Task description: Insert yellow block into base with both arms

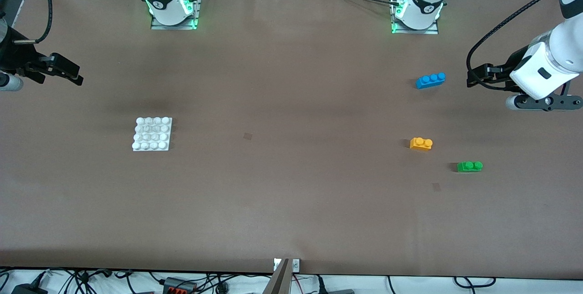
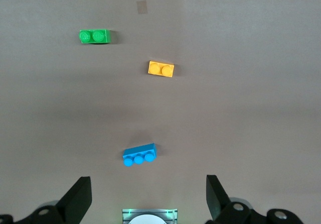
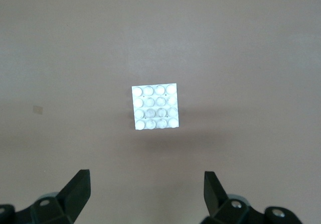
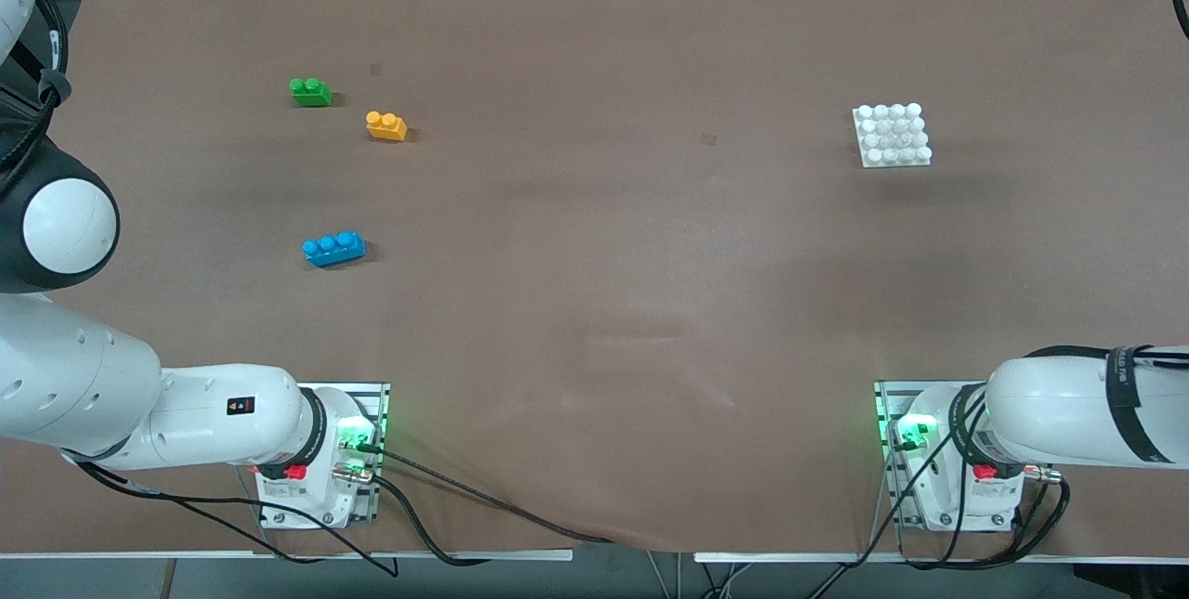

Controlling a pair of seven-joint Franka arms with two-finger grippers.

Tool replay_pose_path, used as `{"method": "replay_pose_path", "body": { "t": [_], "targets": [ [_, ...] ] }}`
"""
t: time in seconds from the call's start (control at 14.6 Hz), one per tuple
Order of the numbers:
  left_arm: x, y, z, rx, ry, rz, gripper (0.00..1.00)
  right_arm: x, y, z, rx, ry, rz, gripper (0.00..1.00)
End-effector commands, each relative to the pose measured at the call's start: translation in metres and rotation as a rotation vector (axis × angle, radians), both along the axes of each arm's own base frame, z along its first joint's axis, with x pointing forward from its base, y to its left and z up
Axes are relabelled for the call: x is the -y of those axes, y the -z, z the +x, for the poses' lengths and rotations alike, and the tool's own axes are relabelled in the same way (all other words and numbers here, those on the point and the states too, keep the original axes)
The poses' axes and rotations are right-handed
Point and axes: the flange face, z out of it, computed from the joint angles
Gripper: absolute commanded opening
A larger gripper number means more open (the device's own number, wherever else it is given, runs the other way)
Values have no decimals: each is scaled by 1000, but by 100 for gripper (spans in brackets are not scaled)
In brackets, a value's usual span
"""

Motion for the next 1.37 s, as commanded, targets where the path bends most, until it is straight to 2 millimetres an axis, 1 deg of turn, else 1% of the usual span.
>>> {"method": "replay_pose_path", "body": {
  "t": [0.0,0.34,0.68,0.96,1.16,1.3],
  "targets": [
    [-2,-4,-4,-3,12,-13,100,-2,-4,-3,6,16,2,100],
    [-3,-4,-4,-5,11,-13,100,0,-3,-2,6,17,2,100],
    [-3,-4,-4,-5,12,-13,100,6,-2,-3,-9,6,3,100],
    [-3,-4,-4,-5,11,-13,100,6,0,-3,-13,3,2,100],
    [-3,-4,-4,-5,13,-13,100,4,10,-6,-76,1,-2,100],
    [-3,-4,-4,-5,11,-13,100,7,19,-5,-114,1,7,100]
  ]
}}
